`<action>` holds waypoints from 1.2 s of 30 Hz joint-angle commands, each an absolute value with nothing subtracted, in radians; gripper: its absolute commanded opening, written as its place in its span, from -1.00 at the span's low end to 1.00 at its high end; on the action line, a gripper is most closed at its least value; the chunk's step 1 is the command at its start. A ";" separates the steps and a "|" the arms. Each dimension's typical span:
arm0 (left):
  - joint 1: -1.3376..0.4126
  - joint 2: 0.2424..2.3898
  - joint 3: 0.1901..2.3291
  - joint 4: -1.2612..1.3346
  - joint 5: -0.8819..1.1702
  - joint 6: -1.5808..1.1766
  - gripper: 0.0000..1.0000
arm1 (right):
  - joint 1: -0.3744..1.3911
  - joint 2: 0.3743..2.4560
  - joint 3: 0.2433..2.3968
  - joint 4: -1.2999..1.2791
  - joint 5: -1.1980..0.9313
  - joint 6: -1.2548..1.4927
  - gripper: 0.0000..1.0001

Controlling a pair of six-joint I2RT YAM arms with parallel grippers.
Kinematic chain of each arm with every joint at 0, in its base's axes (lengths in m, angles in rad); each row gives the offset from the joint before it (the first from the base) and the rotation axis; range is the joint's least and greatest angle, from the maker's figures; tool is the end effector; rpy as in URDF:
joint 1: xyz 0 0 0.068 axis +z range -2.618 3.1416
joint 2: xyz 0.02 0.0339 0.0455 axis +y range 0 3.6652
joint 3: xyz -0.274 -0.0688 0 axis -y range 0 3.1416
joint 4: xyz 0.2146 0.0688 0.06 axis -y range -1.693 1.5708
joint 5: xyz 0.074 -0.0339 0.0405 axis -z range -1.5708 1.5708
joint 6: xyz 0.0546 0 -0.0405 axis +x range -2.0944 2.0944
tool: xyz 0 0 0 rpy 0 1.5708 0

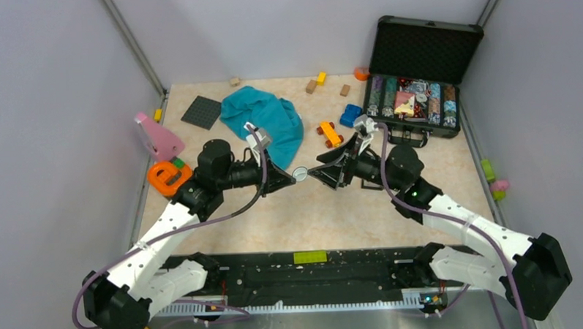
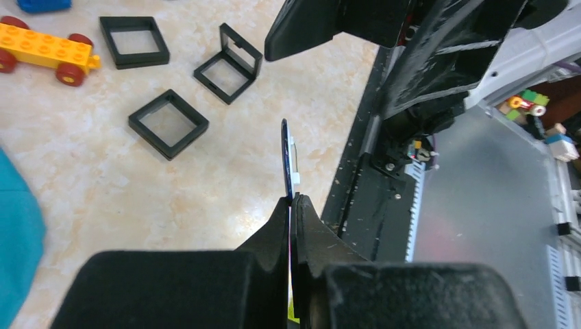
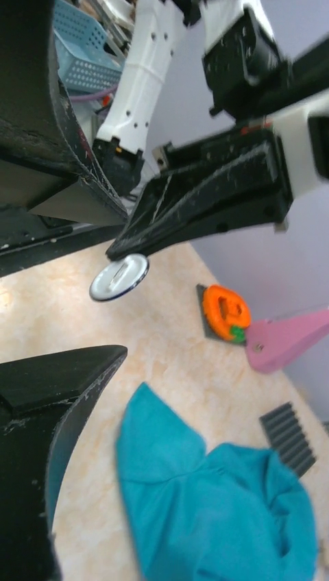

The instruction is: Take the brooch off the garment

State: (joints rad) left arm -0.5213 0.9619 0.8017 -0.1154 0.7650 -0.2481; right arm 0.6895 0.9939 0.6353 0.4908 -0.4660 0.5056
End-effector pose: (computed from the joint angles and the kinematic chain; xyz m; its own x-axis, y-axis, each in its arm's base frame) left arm 0.1492 -0.1293 0.3324 -0.4589 0.0593 -0.8865 0.8505 0.3180 -0.4190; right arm 0.1497 0.1552 0.3402 -0.3527 0.2700 -0.8959 -0.8471 0.3146 0.4283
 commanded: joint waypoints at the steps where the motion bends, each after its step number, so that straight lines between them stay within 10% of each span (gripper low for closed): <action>1: -0.562 0.976 0.805 -0.125 0.650 -0.138 -1.00 | 0.664 0.989 0.736 0.209 -0.306 0.467 0.33; 8: -0.745 0.997 0.736 -0.020 0.297 0.021 -1.00 | 0.658 1.010 0.930 -0.265 -0.063 0.645 0.73; 14: -0.888 1.041 0.620 0.217 -0.040 0.212 -1.00 | 0.658 1.011 1.026 -0.585 0.088 0.905 0.26; 36: -1.029 1.217 0.594 0.464 -0.097 0.500 -1.00 | 0.658 1.076 0.864 -0.324 -0.148 1.209 0.03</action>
